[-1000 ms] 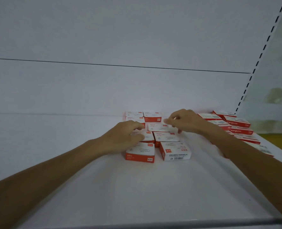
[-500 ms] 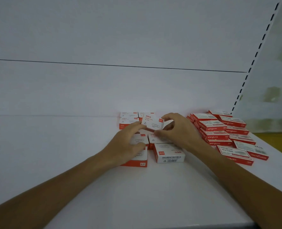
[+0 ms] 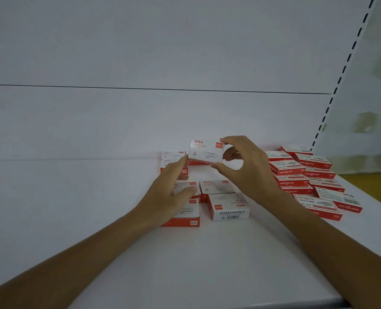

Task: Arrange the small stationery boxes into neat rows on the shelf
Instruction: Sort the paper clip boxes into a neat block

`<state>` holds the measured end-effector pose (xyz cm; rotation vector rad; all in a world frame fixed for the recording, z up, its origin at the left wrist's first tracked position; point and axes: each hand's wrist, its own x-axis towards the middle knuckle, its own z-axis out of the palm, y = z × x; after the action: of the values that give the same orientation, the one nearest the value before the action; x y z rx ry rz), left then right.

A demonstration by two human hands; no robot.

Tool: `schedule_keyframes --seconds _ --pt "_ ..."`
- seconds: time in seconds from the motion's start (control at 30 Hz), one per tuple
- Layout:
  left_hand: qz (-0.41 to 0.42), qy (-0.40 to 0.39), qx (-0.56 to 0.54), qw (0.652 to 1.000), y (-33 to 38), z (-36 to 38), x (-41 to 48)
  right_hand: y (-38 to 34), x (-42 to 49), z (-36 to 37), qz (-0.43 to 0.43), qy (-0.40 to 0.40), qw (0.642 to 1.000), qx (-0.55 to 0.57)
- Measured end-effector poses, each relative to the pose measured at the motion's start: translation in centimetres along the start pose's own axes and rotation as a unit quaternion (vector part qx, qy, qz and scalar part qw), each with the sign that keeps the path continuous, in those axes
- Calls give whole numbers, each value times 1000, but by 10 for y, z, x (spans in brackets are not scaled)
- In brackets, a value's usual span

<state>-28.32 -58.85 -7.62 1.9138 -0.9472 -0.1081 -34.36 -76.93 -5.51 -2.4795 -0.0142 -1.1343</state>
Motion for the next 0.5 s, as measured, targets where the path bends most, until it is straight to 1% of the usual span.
schedule_keyframes --seconds 0.13,0.23,0.3,0.4,0.43,0.5 --pt "1 -8 26 1000 -2 1 0 4 0 0 23 -3 1000 11" --pt "-5 -14 36 999 -4 1 2 6 0 1 -21 -6 1000 -4" --pt "-5 -19 38 999 -6 1 3 6 0 1 -23 -9 1000 -6" --pt "-7 -31 41 999 -7 0 3 6 1 3 -5 -21 1000 -2" --pt "-7 -34 44 998 -7 -1 3 6 2 4 6 -34 999 3" --pt "-1 -30 50 998 -7 -2 3 6 5 3 49 -83 995 17"
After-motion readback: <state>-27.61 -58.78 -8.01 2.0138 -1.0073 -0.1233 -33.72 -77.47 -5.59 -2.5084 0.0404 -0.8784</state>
